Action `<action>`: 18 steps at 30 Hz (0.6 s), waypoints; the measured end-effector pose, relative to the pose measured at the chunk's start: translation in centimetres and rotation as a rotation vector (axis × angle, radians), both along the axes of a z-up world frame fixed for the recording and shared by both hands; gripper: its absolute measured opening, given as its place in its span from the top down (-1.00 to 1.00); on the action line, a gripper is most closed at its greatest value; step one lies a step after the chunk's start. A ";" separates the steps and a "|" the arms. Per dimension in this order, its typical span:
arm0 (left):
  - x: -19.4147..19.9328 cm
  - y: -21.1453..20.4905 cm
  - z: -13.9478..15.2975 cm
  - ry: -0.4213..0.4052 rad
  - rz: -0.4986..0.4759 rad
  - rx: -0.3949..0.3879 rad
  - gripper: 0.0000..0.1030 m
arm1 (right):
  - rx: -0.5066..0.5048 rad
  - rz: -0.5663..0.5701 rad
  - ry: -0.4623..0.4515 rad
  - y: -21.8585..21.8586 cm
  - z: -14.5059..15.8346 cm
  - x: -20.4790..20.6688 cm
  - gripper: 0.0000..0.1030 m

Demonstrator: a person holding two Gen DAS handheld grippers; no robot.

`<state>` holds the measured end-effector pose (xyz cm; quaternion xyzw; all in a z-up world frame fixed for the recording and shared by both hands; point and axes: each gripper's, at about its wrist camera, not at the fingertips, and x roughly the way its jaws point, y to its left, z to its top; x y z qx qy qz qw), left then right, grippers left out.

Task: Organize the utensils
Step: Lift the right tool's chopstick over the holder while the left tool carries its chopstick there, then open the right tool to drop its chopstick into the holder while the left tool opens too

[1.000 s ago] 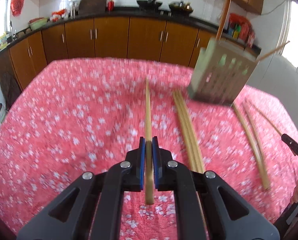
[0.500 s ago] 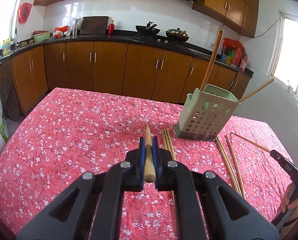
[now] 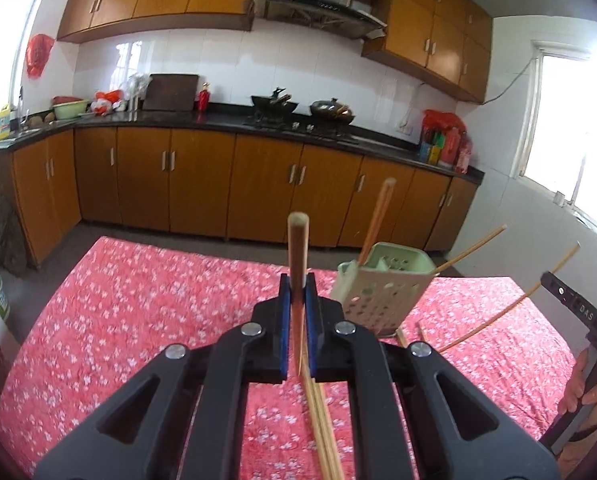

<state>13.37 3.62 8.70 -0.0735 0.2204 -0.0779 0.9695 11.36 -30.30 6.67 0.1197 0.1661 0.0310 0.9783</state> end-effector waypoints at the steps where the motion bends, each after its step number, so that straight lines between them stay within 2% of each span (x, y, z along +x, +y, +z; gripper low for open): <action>1: -0.1 -0.3 0.4 -0.008 -0.008 -0.001 0.85 | 0.004 0.008 -0.012 0.1 0.4 0.0 0.85; 10: 0.0 -3.6 5.0 -0.125 -0.093 -0.053 0.85 | 0.033 0.092 -0.144 2.1 4.6 -0.2 0.85; 18: 1.3 -5.9 8.6 -0.249 -0.083 -0.084 0.85 | 0.040 0.063 -0.240 3.0 6.9 1.8 0.85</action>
